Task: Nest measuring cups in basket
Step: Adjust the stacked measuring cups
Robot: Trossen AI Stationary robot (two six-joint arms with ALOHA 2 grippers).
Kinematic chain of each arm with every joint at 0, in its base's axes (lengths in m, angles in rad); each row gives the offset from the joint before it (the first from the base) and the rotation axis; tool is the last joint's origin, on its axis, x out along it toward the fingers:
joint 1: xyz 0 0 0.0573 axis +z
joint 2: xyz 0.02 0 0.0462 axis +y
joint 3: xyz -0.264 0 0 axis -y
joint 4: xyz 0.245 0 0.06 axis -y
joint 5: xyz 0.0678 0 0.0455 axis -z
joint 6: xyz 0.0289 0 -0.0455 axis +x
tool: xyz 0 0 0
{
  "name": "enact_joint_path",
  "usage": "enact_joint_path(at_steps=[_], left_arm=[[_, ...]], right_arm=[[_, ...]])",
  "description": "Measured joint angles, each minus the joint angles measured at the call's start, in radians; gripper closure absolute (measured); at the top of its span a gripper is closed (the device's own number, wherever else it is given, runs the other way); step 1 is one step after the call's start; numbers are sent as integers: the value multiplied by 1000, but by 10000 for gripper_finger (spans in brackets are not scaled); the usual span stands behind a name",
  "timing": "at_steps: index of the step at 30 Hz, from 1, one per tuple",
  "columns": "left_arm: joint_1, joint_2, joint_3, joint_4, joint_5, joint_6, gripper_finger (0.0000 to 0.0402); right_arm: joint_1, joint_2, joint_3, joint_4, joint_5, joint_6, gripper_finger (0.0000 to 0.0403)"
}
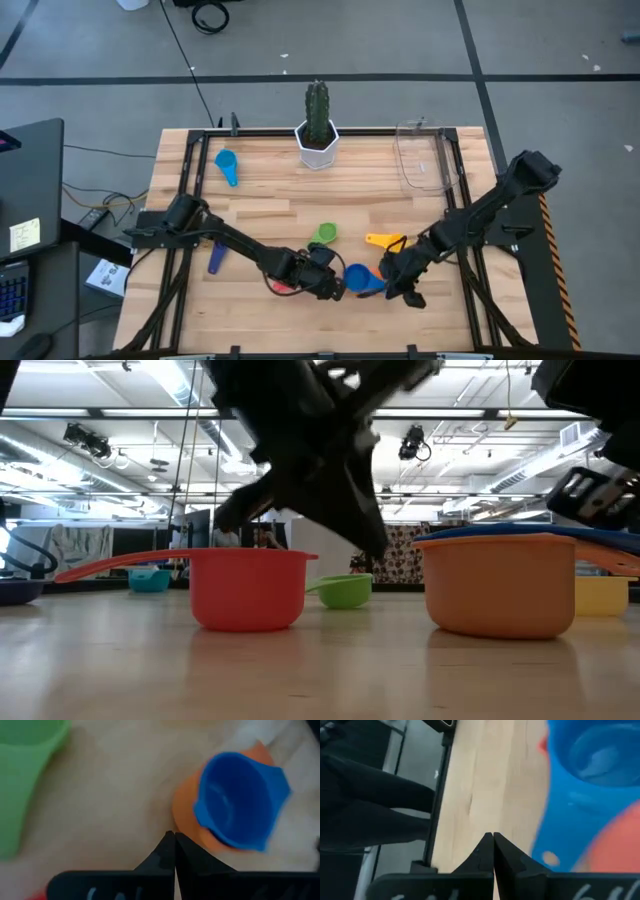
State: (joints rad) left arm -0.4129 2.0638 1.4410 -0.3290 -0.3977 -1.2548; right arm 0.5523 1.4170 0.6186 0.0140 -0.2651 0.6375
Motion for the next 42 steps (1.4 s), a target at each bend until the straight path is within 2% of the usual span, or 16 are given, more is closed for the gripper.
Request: enact_joint_path(at_steps=[5, 8, 15, 20, 35, 42], left_arm=[[34, 1, 0, -10, 0, 116, 398], [54, 1, -1, -6, 7, 168, 398], [98, 1, -1, 31, 56, 329, 398], [114, 1, -1, 73, 106, 410, 398], [125, 1, 0, 145, 182, 518, 398], [126, 1, 0, 142, 186, 558, 398]], right_arm=[[30, 62, 0, 156, 11, 71, 402], [56, 85, 0, 190, 54, 133, 402], [133, 120, 0, 247, 244, 257, 402], [158, 120, 0, 233, 325, 313, 402], [158, 120, 0, 143, 379, 332, 402], [151, 120, 0, 114, 408, 344, 402]])
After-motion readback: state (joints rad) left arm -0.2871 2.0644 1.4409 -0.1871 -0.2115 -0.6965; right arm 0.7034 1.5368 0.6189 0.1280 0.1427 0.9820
